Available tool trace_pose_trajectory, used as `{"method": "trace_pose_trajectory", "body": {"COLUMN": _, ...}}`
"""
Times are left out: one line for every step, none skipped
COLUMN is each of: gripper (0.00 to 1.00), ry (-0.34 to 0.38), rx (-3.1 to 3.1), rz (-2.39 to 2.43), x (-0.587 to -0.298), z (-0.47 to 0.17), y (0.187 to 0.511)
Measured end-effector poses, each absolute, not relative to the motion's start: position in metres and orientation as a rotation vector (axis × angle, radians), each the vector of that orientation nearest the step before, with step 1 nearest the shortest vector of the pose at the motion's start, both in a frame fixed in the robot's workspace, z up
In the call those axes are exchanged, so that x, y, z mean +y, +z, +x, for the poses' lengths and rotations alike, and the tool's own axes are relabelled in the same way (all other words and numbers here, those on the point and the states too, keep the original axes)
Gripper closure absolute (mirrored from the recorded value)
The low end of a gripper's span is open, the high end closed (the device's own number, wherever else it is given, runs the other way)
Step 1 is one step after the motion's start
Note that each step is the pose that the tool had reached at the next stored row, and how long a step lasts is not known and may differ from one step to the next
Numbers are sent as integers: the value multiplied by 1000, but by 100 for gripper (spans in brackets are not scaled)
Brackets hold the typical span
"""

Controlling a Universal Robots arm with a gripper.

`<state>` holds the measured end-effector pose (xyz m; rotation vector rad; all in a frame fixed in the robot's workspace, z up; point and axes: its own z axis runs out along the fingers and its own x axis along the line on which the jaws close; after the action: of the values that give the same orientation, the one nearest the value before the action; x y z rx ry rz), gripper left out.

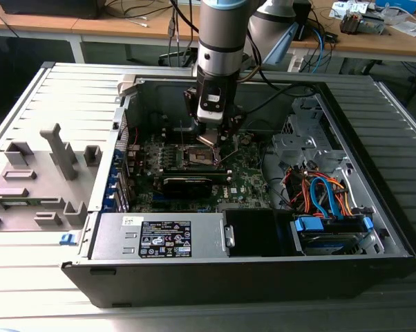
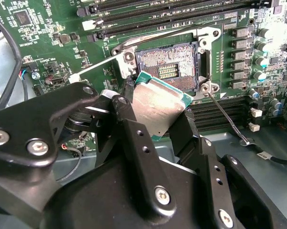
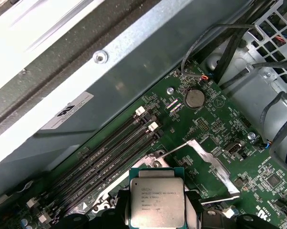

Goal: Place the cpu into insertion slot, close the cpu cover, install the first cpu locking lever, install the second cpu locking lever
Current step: 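Place the cpu into insertion slot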

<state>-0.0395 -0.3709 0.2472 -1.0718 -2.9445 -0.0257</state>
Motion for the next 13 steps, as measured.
{"method": "trace_pose_trajectory", "body": {"gripper": 45, "ry": -26, "rx": -2944, "rz": -1074, "x": -371, "z": -39, "y": 247}}
{"method": "trace_pose_trajectory", "body": {"gripper": 45, "ry": -26, "rx": -2943, "rz": -1075, "x": -371, "z": -39, "y": 247}}
{"method": "trace_pose_trajectory", "body": {"gripper": 45, "ry": -26, "rx": -2943, "rz": -1076, "x": -371, "z": -39, "y": 247}}
{"method": "trace_pose_trajectory", "body": {"gripper": 45, "ry": -26, "rx": -2943, "rz": -1076, "x": -371, "z": -39, "y": 247}}
{"method": "trace_pose_trajectory", "body": {"gripper": 45, "ry": -26, "rx": -2942, "rz": -1078, "x": -371, "z": -39, "y": 247}}
{"method": "trace_pose_trajectory", "body": {"gripper": 45, "ry": -26, "rx": -2942, "rz": -1079, "x": -371, "z": -39, "y": 247}}
{"method": "trace_pose_trajectory", "body": {"gripper": 45, "ry": -26, "rx": -2941, "rz": -1080, "x": -371, "z": -39, "y": 247}}
{"method": "trace_pose_trajectory", "body": {"gripper": 45, "ry": -26, "rx": -2941, "rz": -1081, "x": -371, "z": -39, "y": 247}}
{"method": "trace_pose_trajectory", "body": {"gripper": 45, "ry": -26, "rx": -2941, "rz": -1083, "x": -371, "z": -39, "y": 247}}
{"method": "trace_pose_trajectory", "body": {"gripper": 45, "ry": -26, "rx": -2940, "rz": -1083, "x": -371, "z": -39, "y": 247}}
{"method": "trace_pose_trajectory", "body": {"gripper": 45, "ry": -26, "rx": -2940, "rz": -1084, "x": -371, "z": -39, "y": 247}}
{"method": "trace_pose_trajectory", "body": {"gripper": 45, "ry": -26, "rx": -2940, "rz": -1085, "x": -371, "z": -39, "y": 247}}
{"method": "trace_pose_trajectory", "body": {"gripper": 45, "ry": -26, "rx": -2939, "rz": -1086, "x": -371, "z": -39, "y": 247}}
